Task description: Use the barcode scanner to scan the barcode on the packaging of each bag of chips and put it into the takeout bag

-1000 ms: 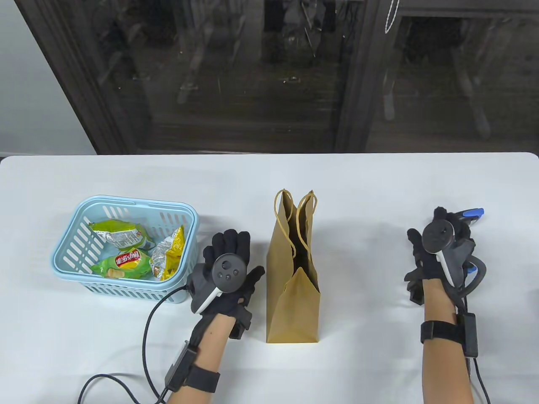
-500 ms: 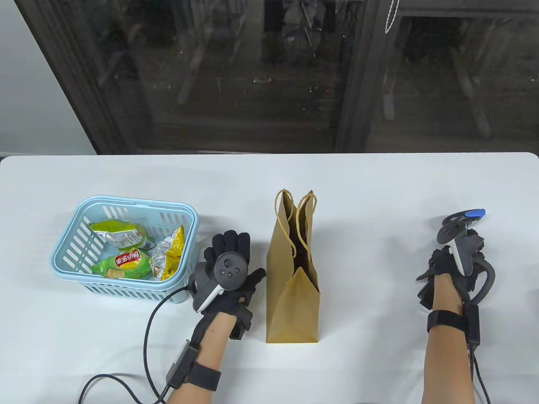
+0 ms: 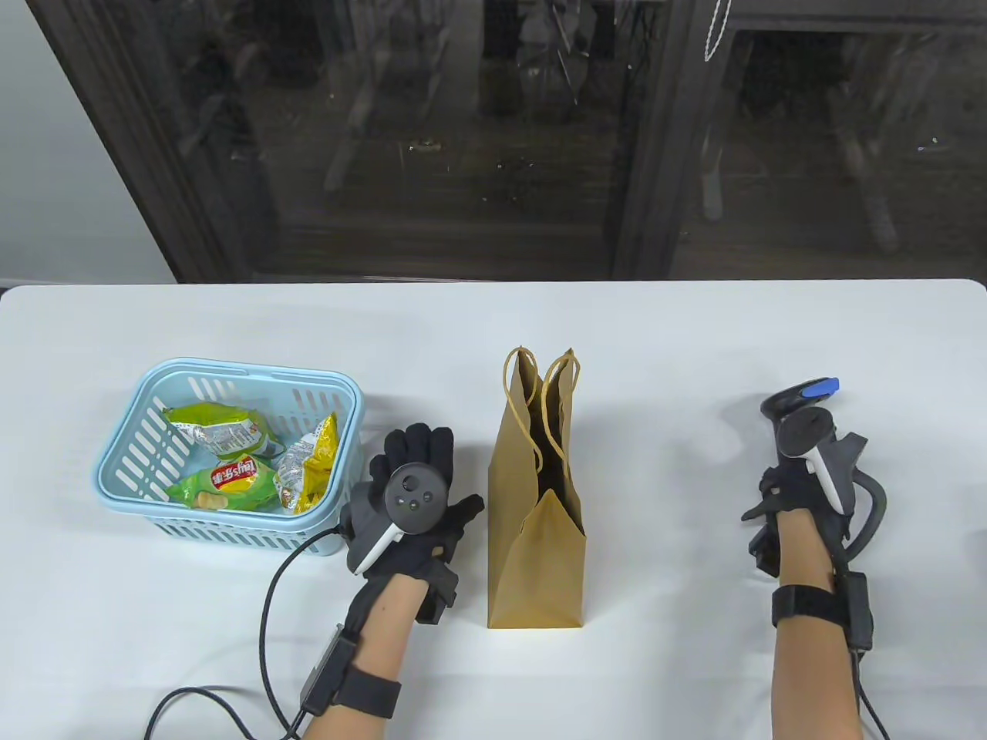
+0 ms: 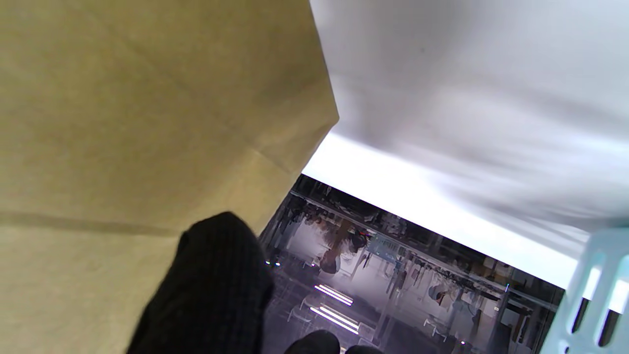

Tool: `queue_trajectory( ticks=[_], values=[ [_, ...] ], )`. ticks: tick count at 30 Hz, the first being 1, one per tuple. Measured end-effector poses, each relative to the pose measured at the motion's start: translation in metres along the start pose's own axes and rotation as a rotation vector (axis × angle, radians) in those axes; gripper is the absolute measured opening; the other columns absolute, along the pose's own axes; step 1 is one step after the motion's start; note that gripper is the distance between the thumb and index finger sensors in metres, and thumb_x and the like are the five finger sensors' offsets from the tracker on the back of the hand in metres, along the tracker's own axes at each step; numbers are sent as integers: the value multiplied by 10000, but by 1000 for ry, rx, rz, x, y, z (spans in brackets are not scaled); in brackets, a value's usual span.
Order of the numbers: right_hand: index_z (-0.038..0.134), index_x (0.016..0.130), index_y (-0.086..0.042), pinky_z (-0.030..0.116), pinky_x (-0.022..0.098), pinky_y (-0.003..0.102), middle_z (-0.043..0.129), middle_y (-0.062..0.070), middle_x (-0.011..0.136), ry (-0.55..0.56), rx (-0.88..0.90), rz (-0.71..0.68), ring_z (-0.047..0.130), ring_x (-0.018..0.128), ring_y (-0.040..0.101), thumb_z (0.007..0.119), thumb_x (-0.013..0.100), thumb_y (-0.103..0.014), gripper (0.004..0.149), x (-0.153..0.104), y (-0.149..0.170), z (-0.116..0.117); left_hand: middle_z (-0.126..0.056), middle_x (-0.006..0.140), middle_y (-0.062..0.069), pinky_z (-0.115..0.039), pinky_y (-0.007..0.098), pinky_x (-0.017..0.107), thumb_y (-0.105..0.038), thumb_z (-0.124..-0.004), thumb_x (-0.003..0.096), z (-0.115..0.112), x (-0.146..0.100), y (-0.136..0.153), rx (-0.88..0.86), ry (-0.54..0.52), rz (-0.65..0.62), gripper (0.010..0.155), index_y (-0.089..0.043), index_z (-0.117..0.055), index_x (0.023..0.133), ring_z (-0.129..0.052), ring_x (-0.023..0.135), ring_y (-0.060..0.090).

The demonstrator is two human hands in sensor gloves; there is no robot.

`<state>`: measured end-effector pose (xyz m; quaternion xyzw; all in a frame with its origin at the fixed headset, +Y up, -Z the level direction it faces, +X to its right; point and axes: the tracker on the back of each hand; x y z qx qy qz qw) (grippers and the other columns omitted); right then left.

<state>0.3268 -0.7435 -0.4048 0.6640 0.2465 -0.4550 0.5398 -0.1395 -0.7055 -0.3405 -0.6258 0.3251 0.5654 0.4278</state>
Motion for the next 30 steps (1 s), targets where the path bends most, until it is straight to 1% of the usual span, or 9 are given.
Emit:
queue_trajectory(
  ticks=[3,5,9,12,13,15,18,25,30],
  values=[
    [188,1070,34,712,643,592,509,220,992,-11,95,-102,790,827,375,921,470,-280,997,-17,-18,-3,-261,1177,200,-202,658,682,-404,-885,482,-1,-3,1,1,14,-4,888,-125,-347,1131,-148,1033,467],
    [179,1074,3,702,616,627,529,196,963,9,194,-169,805,796,358,916,485,-262,980,-33,-31,-6,-258,1176,202,-202,658,682,-402,-885,482,0,-5,0,-6,10,-11,889,-124,-344,1131,-145,1031,467],
    [203,1083,-74,754,573,626,590,154,913,45,352,-267,853,734,305,901,498,-266,931,-57,-45,-10,-259,1177,199,-202,657,681,-404,-884,482,2,-8,-2,-9,1,-26,888,-127,-346,1131,-145,1031,467],
    [293,1083,-153,797,541,612,653,127,874,128,527,-341,895,676,284,884,510,-305,837,-78,-49,-10,-258,1177,197,-202,655,681,-404,-884,482,2,-9,-4,-10,-1,-34,887,-128,-346,1131,-143,1030,466],
    [324,1080,-179,792,546,609,664,117,867,145,574,-349,896,670,283,853,526,-322,780,-83,-49,-9,-259,1176,196,-203,651,681,-404,-884,482,2,-9,-4,-11,-2,-37,887,-129,-346,1131,-143,1030,463],
    [370,1076,-212,737,599,596,652,94,884,172,694,-372,862,721,320,835,541,-299,714,-99,-49,-5,-258,1176,193,-205,642,681,-402,-885,482,2,-10,-5,-14,-1,-41,885,-128,-347,1130,-144,1029,457],
    [396,1069,-215,667,641,585,577,124,979,214,725,-403,741,853,419,838,534,-254,696,-109,-49,-1,-260,1174,195,-209,639,679,-400,-885,481,1,-10,-5,-22,-1,-43,885,-124,-348,1129,-146,1027,458],
    [401,1066,-214,736,622,475,598,79,980,241,742,-469,818,783,284,847,521,-254,706,-114,-44,14,-261,1175,173,-212,626,682,-379,-879,489,11,-11,-12,-34,-19,-49,856,-136,-363,1127,-148,1030,436],
    [404,1066,-214,743,614,464,602,78,978,250,733,-510,827,762,271,849,519,-252,706,-118,-44,12,-278,1176,168,-229,621,688,-332,-872,501,35,-22,-27,-69,-94,-75,816,-141,-384,1125,-168,1034,431]
  ],
)
Point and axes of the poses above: the tracker on the back of each hand, its own y axis roughly to the little-finger side, its own x axis roughly from the wrist to the fingertips, z = x × y
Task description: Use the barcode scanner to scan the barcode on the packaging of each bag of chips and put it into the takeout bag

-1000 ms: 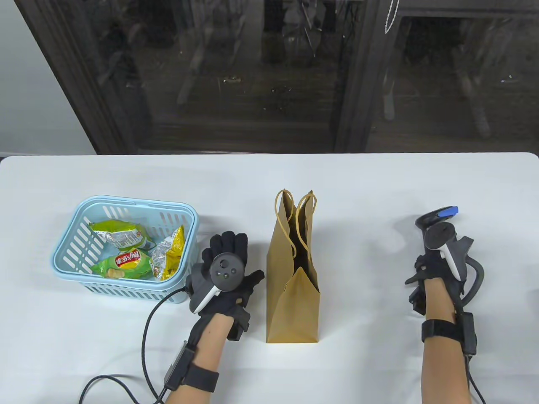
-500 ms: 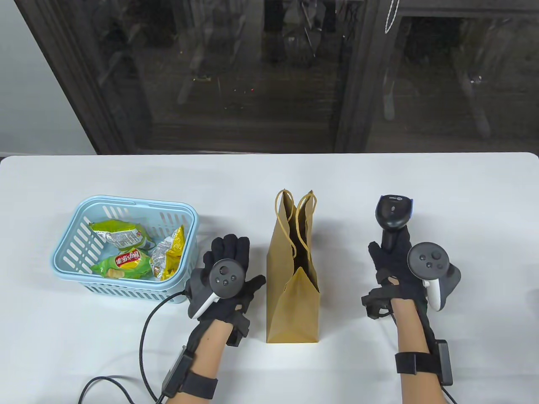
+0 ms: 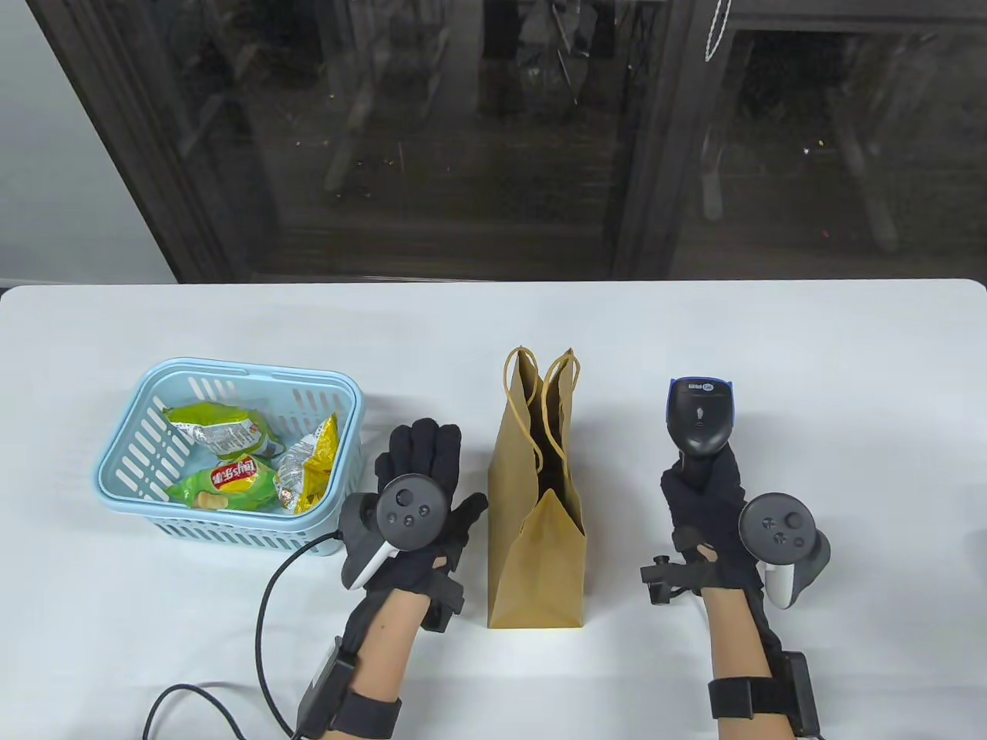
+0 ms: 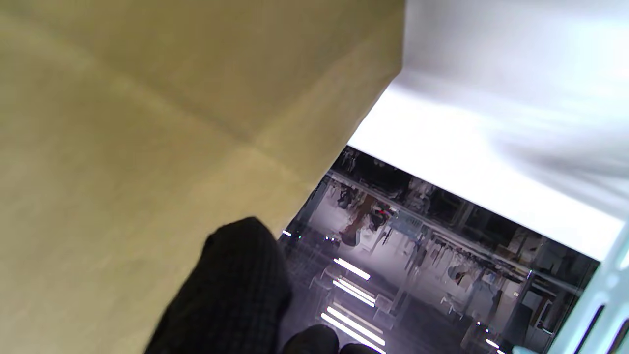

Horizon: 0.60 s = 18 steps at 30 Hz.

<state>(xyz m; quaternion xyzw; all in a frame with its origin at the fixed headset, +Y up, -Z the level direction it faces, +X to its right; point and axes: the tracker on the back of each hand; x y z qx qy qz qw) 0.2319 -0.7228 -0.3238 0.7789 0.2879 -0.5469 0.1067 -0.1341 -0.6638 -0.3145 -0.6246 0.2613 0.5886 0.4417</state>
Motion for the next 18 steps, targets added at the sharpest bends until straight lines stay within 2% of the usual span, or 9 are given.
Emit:
queue_trajectory(
  ticks=[6,9,12,15,18],
  values=[
    [415,1065,-208,749,603,469,607,82,977,-9,-29,-15,834,753,274,855,516,-241,704,0,1,1,-271,1182,147,-246,613,704,-285,-867,510,46,-15,-20,-66,-57,-13,772,-163,-420,1128,-184,1047,416],
    [417,1065,-204,752,600,472,613,86,974,-16,-44,-20,837,750,276,855,513,-246,706,-1,2,0,-242,1186,141,-231,629,705,-276,-863,514,76,-15,-9,-122,-66,77,764,-169,-428,1132,-155,1049,422],
    [420,1066,-201,753,597,474,615,91,973,-10,-36,-17,838,749,278,856,514,-245,705,0,2,-2,-187,1184,145,-190,656,689,-243,-847,526,102,-6,23,-210,-58,266,749,-163,-418,1135,-92,1033,448],
    [424,1066,-197,754,595,475,618,94,972,-14,-35,-11,841,746,281,857,514,-243,703,0,4,-1,-156,1175,150,-177,674,683,-192,-836,530,121,6,71,-289,-74,495,729,-166,-425,1132,-72,1025,471],
    [427,1067,-198,756,593,476,619,94,972,-30,-68,-9,842,745,281,858,515,-244,701,1,7,0,-143,1175,140,-161,672,683,-178,-840,532,125,14,117,-302,30,728,724,-186,-435,1132,-61,1025,469]
  ],
)
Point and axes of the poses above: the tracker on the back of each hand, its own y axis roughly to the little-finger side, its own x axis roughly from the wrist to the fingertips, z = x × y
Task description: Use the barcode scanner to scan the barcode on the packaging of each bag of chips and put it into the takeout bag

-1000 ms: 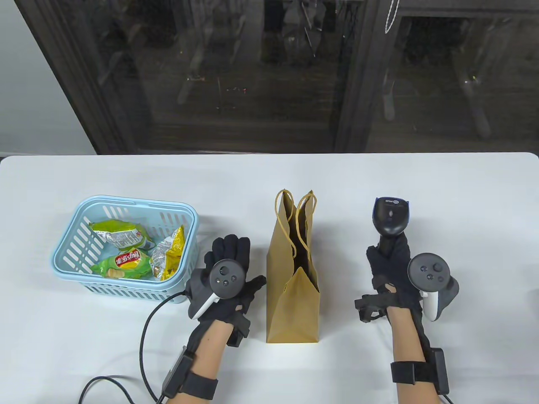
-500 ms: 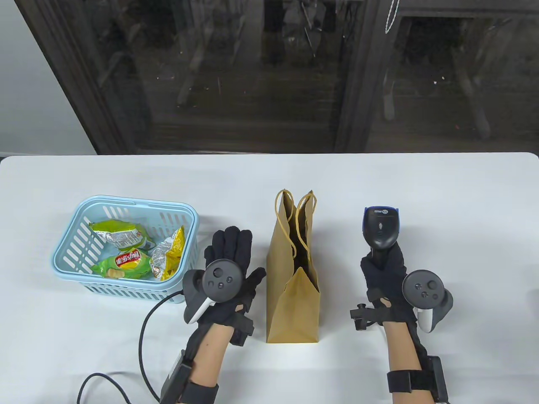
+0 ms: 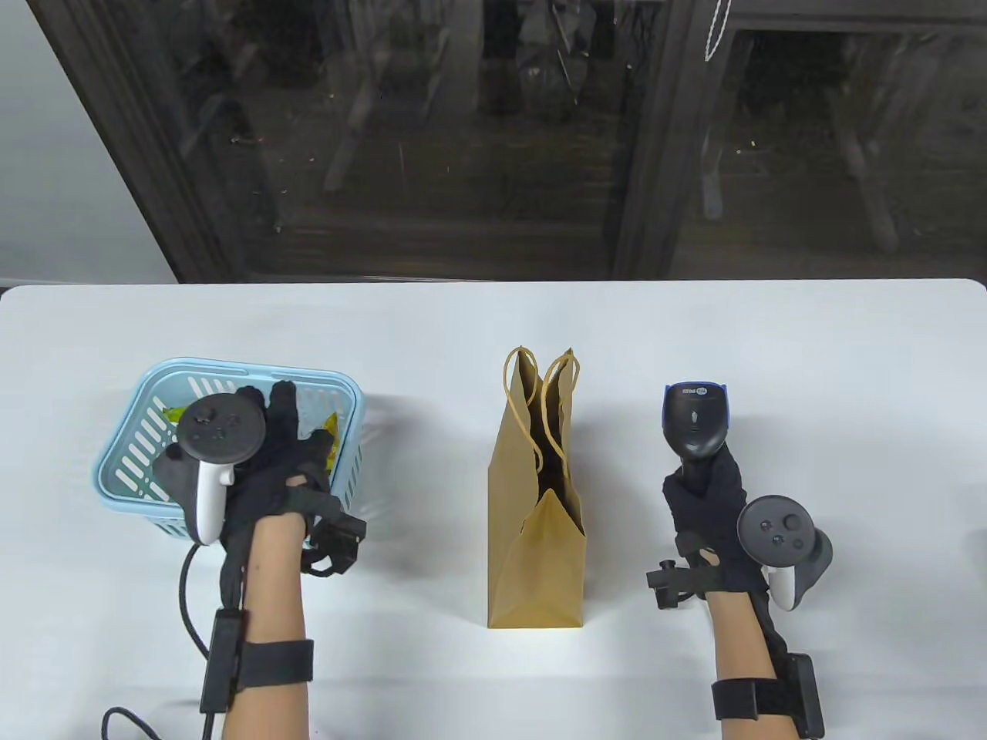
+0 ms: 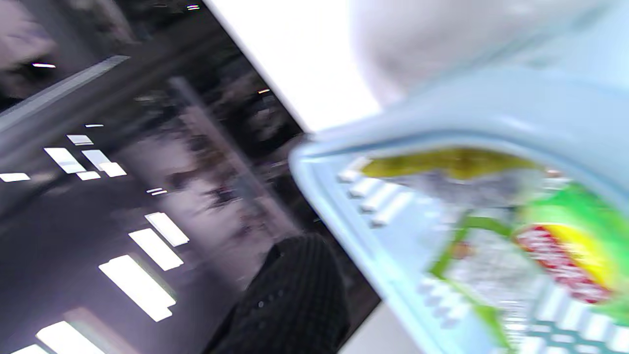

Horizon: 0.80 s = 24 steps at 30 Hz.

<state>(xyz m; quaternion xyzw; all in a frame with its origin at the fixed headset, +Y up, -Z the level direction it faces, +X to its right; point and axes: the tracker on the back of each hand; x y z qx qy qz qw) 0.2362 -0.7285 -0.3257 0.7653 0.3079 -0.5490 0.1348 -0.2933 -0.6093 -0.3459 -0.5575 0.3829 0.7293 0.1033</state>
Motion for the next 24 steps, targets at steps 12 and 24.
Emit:
queue_trajectory(
  ticks=[12,24],
  values=[
    [431,1071,-192,757,591,482,620,103,976,-37,-11,32,846,742,286,856,517,-250,701,2,8,4,-53,1177,113,-39,691,648,-226,-889,525,-20,55,13,-25,242,286,753,-304,-455,1135,110,979,453],
    [431,1073,-185,758,589,487,616,110,980,-53,-9,49,846,742,289,855,520,-248,701,1,8,3,-104,1197,56,-104,678,711,-220,-890,528,-41,79,18,81,286,437,664,-376,-585,1097,50,1041,419]
  ],
)
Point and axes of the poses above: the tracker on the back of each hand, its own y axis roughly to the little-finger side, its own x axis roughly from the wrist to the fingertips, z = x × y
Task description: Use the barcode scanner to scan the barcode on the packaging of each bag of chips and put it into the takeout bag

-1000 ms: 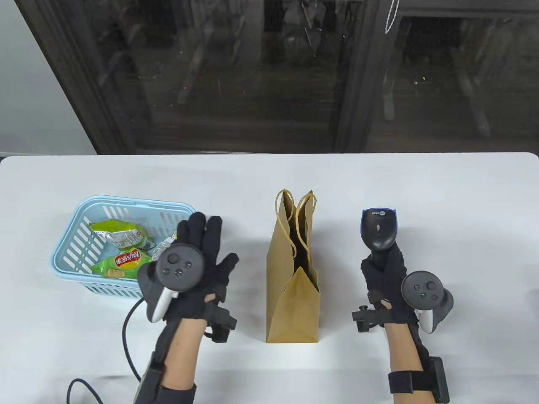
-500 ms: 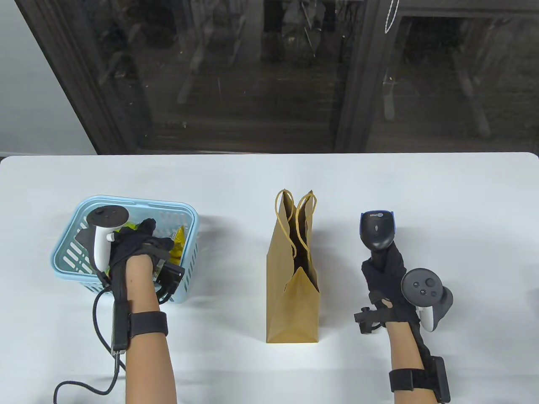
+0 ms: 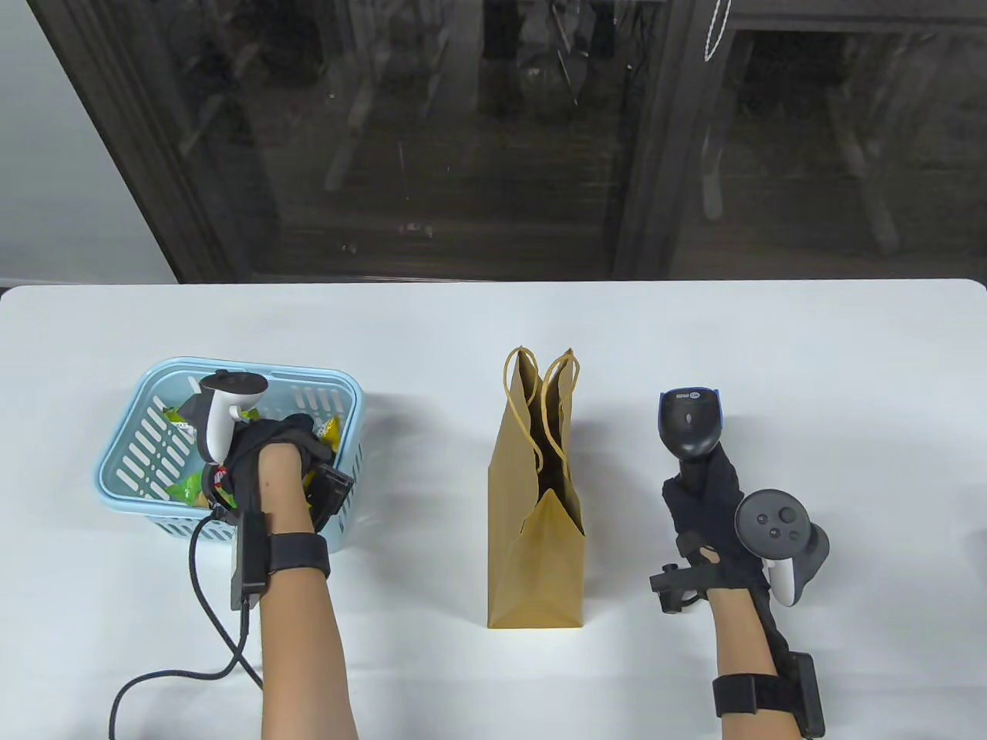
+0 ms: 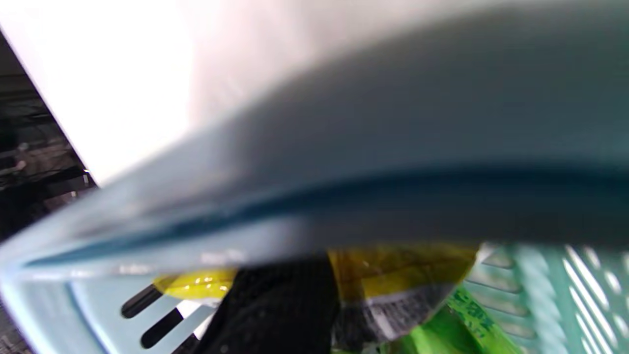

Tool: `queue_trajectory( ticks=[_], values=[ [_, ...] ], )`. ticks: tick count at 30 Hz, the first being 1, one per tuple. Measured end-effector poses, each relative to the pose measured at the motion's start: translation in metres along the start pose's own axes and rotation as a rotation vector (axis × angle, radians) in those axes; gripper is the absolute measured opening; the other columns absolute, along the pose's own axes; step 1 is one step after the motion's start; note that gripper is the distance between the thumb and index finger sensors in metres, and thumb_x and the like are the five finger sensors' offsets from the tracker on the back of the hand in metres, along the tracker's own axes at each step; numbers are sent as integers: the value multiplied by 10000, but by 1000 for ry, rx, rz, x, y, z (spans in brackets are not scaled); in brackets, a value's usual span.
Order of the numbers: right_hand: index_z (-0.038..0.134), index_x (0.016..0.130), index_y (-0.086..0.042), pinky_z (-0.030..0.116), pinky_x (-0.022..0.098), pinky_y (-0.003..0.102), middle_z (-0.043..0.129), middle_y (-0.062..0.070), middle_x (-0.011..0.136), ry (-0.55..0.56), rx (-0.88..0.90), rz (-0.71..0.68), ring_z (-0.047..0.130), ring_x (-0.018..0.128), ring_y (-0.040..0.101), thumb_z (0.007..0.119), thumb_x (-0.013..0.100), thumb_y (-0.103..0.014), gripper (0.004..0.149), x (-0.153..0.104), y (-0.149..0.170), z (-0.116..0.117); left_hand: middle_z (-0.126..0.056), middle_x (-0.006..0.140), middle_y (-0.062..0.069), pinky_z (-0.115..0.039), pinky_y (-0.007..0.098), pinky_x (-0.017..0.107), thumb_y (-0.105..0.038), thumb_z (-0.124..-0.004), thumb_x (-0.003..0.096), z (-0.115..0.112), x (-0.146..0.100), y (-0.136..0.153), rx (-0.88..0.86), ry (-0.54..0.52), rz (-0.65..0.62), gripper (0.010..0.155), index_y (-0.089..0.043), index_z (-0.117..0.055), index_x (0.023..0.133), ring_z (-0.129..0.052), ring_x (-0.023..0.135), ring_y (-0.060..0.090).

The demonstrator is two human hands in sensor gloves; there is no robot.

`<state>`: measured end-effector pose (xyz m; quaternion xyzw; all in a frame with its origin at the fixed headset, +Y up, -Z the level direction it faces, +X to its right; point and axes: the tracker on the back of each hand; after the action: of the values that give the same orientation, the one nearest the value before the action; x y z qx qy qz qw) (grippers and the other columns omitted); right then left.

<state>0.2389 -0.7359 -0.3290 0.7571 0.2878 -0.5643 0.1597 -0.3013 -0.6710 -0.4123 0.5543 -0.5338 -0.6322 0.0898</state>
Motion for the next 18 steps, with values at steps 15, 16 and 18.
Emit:
queue_trajectory(
  ticks=[15,16,18],
  values=[
    [433,1073,-182,758,587,489,614,114,981,-29,-1,-2,847,741,293,854,521,-249,697,0,0,1,-413,1119,217,-335,702,668,-145,-881,492,24,-39,12,-184,-210,-334,368,-134,-835,857,-340,982,525],
    [433,1073,-183,758,587,489,614,113,982,-28,-1,-3,848,740,292,854,522,-248,697,0,-1,1,-402,1120,215,-332,701,665,-147,-879,491,27,-45,12,-227,-247,-386,368,-141,-835,856,-344,975,511],
    [432,1073,-183,758,587,490,613,113,983,-29,6,-8,847,741,293,853,522,-250,697,0,-1,1,-373,1129,196,-347,687,659,-155,-871,488,36,-64,13,-353,-324,-530,374,-163,-824,859,-371,940,471]
  ],
)
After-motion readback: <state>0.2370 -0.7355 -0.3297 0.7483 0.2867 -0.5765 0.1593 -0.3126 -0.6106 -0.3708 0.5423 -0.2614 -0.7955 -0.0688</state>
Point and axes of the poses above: the tracker on the back of each hand, its own y axis roughly to the little-finger side, its own x axis roughly from the wrist to the fingertips, z = x × y
